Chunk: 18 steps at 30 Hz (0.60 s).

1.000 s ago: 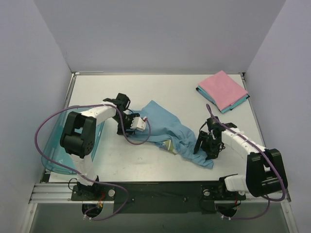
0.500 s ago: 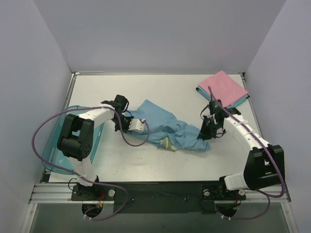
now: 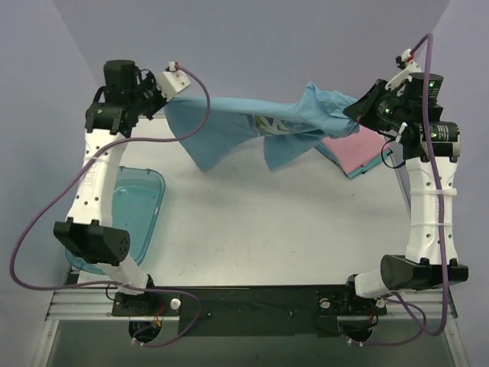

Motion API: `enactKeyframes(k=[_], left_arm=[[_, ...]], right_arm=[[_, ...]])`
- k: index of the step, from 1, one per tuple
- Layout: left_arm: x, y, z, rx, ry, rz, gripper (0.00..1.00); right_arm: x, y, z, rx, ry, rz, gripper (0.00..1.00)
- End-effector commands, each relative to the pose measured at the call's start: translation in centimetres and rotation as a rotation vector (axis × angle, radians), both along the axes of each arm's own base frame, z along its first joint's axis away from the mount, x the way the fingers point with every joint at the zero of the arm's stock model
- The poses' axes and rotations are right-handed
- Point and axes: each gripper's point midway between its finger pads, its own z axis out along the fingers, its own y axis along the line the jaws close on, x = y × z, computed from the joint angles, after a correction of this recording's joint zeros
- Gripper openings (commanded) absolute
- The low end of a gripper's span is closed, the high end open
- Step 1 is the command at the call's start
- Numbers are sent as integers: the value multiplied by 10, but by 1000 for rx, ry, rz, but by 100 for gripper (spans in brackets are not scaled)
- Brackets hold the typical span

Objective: Fold and stack the t-shirts
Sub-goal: Flatten out the tshirt

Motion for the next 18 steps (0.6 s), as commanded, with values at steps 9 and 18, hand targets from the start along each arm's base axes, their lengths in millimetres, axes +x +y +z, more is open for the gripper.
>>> enactKeyframes(k=[9,18], left_arm=[[-101,6,-85,-113,360,72,0],[-186,-9,-229,-29,727,-4,0]], right_arm=[[-71,14,-147,24,377,79,0],[-210,34,-341,-177,937,-12,27]])
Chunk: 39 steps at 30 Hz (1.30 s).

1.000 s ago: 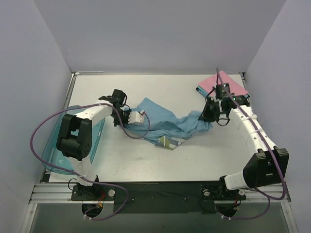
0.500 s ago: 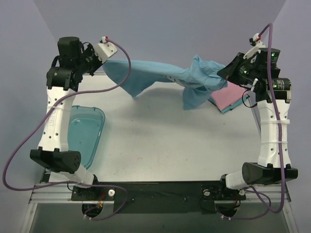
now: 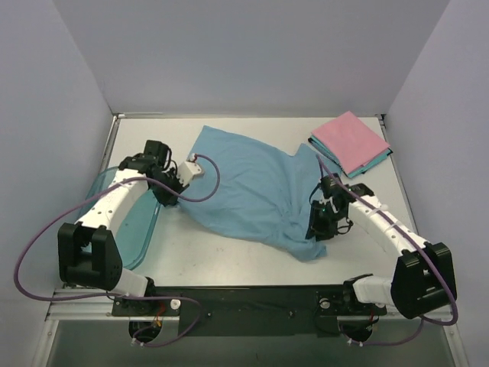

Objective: Fold and stack the t-shirts
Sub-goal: Flatten out the tshirt

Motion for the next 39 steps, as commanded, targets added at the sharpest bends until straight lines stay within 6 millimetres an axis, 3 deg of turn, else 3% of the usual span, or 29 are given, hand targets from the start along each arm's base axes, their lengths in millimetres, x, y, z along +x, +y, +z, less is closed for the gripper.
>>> enactKeyframes(k=[1,2,6,9,14,16,19,23,24,25,32,36,38,39], left_arm=[[-31,-14,-16,-18,83,-71,1],[-40,-17,-21,-11,114,-115,6],[-77,-19,-26,-8,249,-211,46],[-102,-10,-22,22,339,-267,54],[-123,10,-19,124,372,-355,69],[-126,13,-25,142,350,-372,69],[-113,12,-36,160,243,-383,70],[-79,22,-50,259,67,-402,73],[-74,22,-56,265,41,-406,83],[-70,21,-57,277,19,-409,85],[-45,10,-75,271,-92,-396,86],[-44,13,-90,289,-90,-413,82],[-47,13,-97,291,-65,-419,73],[-49,14,-99,289,-53,-417,63]], right_arm=[[-44,-19,-29,-98,97,-198,35],[-48,-20,-27,-86,77,-219,46],[-72,-31,-31,-105,94,-322,53],[-74,-34,-22,-104,76,-357,52],[-68,-31,3,-78,36,-359,51],[-65,-26,5,-62,45,-354,50],[-70,-19,0,-43,83,-315,48],[-81,-16,-12,-29,123,-349,57],[-84,-18,-16,-34,136,-386,57],[-85,-19,-18,-30,136,-406,58],[-70,-19,-16,88,130,-728,61],[-57,-9,-15,217,115,-825,57],[-47,-4,-6,228,52,-746,49],[-41,0,7,203,-9,-616,47]])
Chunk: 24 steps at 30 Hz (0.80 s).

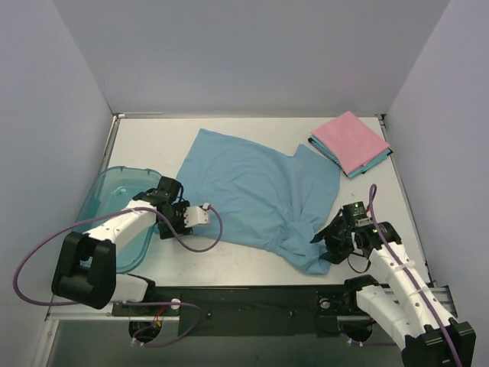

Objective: Fold and stack the t-shirts
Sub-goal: Flatten out the tshirt

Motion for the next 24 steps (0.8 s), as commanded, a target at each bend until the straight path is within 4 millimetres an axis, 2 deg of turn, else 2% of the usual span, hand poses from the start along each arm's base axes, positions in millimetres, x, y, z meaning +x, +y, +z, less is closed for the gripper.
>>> enactKeyframes(k=[1,2,3,4,5,6,8,10,12,15,18,19,20,21,22,23,24], left_arm=[[13,-2,-10,0,-23,-18,56],[13,-2,-11,1,-17,-12,41],[12,0,-14,7,-1,-6,31],[13,1,-13,6,2,9,7],[14,2,-14,8,5,21,0],[16,1,-10,-2,2,48,0],[19,-2,-2,-29,-2,69,0],[20,-5,7,-49,-13,82,0],[20,-7,13,-68,-19,89,0],[17,-9,18,-82,-24,85,0],[18,-9,18,-81,-24,87,0],[19,-9,18,-84,-29,90,0],[19,-9,18,-86,-27,92,0],[19,-10,18,-90,-26,96,0],[19,-10,19,-92,-26,95,0],[19,-11,20,-92,-25,97,0],[19,-10,22,-92,-29,97,0]], right_arm=[[23,14,30,-58,-130,200,47],[25,19,53,-136,-193,370,48],[29,7,51,-262,-169,432,51],[24,10,67,-324,-183,573,52],[27,2,63,-408,-135,598,55],[21,0,63,-437,-86,624,57],[13,-3,44,-449,28,586,58],[5,3,24,-416,98,553,59],[8,-3,15,-449,105,503,59],[22,-13,15,-488,62,440,65],[31,-15,12,-476,39,463,65],[35,-17,5,-466,31,469,64],[33,-11,-1,-413,31,481,57],[36,-14,-13,-385,23,474,53],[31,-6,-19,-299,36,474,47],[27,-10,-29,-273,53,454,46],[25,-7,-31,-228,60,456,46]])
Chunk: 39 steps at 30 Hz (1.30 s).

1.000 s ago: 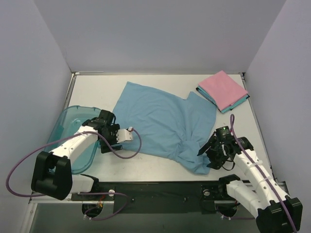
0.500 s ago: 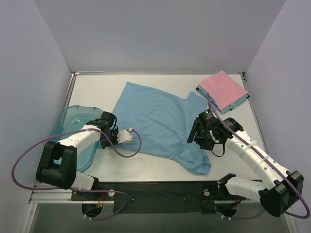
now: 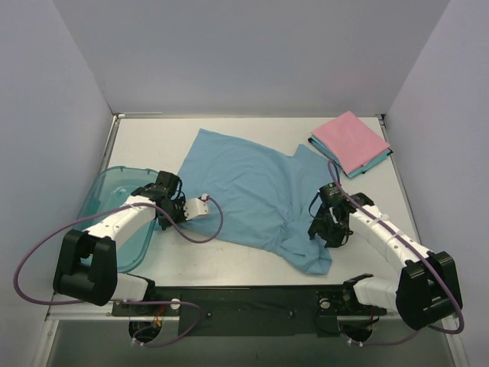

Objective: Fold and stack the t-shirts
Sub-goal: Flatten out the tshirt

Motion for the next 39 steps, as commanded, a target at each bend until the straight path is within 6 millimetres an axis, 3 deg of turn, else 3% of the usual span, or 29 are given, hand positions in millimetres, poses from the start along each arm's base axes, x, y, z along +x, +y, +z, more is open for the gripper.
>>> enactKeyframes(k=[1,3,5,10,14,17,21,23,25,28,31,32,34,35,36,37,38,39], left_arm=[[7,-7,17,-44,-24,12,0],[8,-5,17,-39,-29,14,0],[8,-5,18,-36,-31,14,0],[12,-6,24,-44,-45,35,0],[15,-4,28,-35,-61,44,0],[21,1,31,-14,-84,57,0],[40,6,50,0,-142,120,0],[57,4,68,-18,-191,158,0],[81,6,98,-31,-280,225,0],[115,6,160,-113,-420,323,0],[124,-7,203,-215,-435,320,0],[117,-8,199,-219,-399,320,0],[106,-17,183,-246,-331,310,0],[94,-19,160,-235,-273,304,0],[96,-21,152,-234,-279,304,0],[86,-20,127,-201,-231,310,0],[88,-27,120,-206,-235,298,0],[82,-28,101,-194,-196,311,0]], right_arm=[[-13,0,-26,135,62,7,46],[-12,1,-25,149,55,29,46],[-9,5,-23,170,40,44,37],[-8,19,-12,253,18,67,0],[-6,17,1,274,-11,52,0],[5,6,21,212,-61,62,0],[23,-6,63,128,-121,117,0],[38,-11,89,104,-172,149,0],[56,-15,119,88,-241,175,0],[91,-28,182,61,-396,169,0],[110,-28,225,94,-501,171,0],[113,-26,234,103,-525,182,0],[113,-22,232,122,-517,192,0],[112,-20,228,130,-506,195,0],[110,-19,217,136,-475,194,0],[107,-19,204,139,-441,192,0],[105,-18,199,143,-427,187,0],[102,-18,190,149,-405,181,0]])
